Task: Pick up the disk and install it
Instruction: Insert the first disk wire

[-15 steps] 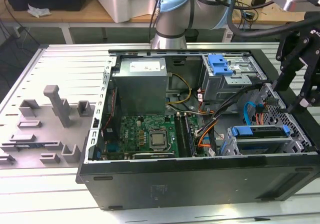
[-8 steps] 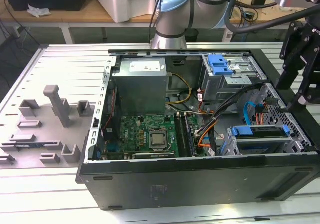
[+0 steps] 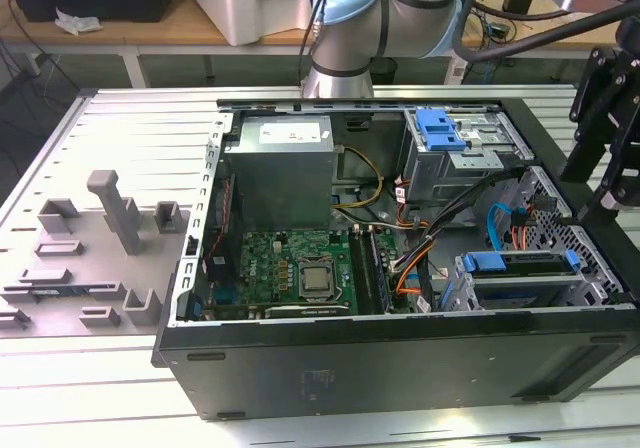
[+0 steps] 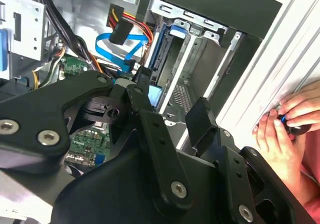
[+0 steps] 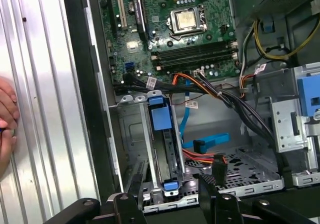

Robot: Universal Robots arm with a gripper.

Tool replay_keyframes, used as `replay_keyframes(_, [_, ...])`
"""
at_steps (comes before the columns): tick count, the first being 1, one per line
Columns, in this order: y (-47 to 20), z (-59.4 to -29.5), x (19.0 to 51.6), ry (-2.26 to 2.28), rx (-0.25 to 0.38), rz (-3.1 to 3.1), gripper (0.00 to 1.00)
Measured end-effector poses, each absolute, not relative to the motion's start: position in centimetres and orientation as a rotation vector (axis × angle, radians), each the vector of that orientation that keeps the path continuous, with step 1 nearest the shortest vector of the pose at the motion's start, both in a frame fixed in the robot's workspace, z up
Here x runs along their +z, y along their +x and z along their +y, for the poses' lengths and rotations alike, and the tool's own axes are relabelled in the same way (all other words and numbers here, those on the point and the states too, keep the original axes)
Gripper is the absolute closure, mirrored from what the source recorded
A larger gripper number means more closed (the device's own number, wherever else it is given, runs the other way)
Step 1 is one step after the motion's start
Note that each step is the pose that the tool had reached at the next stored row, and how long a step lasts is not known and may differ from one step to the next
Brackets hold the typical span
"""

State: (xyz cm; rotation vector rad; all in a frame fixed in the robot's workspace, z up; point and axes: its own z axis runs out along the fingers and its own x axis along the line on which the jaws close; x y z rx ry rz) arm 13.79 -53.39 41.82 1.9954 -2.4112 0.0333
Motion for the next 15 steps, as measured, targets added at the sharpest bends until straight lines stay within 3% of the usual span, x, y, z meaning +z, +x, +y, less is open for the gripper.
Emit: replay_keyframes(15, [14.4, -51.3, 41.1, 1.916, 0.062, -2.448, 0.44])
